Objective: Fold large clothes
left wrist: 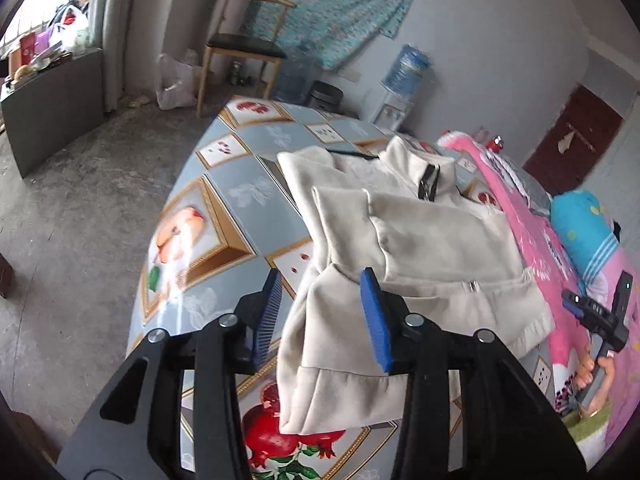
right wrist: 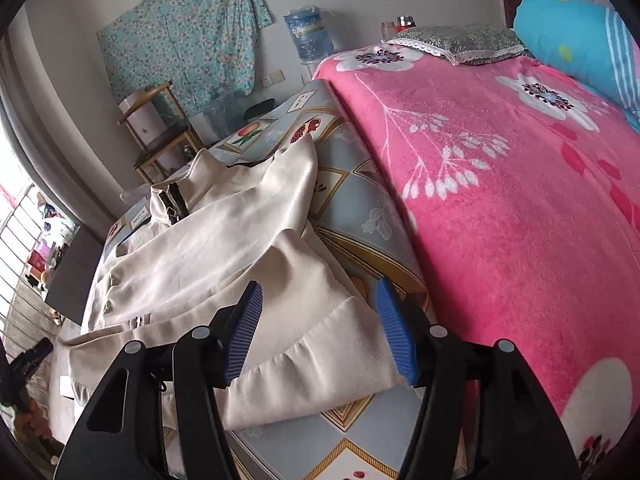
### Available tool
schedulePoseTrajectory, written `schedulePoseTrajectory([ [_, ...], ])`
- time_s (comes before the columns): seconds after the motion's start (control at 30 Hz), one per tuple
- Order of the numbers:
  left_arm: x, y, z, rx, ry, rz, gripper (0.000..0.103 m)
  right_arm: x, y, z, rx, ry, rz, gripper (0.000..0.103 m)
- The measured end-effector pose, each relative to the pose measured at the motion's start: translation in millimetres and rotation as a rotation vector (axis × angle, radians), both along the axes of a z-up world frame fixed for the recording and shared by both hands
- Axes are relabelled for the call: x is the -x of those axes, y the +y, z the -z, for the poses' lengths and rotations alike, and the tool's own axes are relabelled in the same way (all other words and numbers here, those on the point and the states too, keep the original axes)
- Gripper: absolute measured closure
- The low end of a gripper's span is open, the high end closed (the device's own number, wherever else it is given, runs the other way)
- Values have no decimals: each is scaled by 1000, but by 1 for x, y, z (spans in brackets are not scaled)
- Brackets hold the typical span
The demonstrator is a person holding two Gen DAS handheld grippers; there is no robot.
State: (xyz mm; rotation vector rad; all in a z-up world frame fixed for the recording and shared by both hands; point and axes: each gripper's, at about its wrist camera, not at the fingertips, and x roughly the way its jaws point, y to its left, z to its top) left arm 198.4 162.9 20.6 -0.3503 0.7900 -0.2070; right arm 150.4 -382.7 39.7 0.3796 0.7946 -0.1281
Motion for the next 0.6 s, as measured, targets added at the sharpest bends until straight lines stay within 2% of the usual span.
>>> schedulePoseTrajectory([
  [0.07,7,13,-6,37,-6,-30,63,11,1,0,1,9,-6,42],
  [0.17,21,13,-9,39,14,-13,62,30,4,4,-33,24,-16,38],
  [0.23,35,5,-4,60,44,27,51,41,9,11,-77,39,-30,34],
  [0.33,55,-13,15,114,107,98,38,54,16,26,-141,81,-43,30],
  [0.43,67,-32,43,173,191,148,33,63,23,42,-212,120,-59,30],
  [0.53,67,-39,72,266,273,116,33,64,27,52,-242,137,-53,30],
  [0.6,67,-30,78,355,249,59,30,62,25,57,-269,135,-37,30],
])
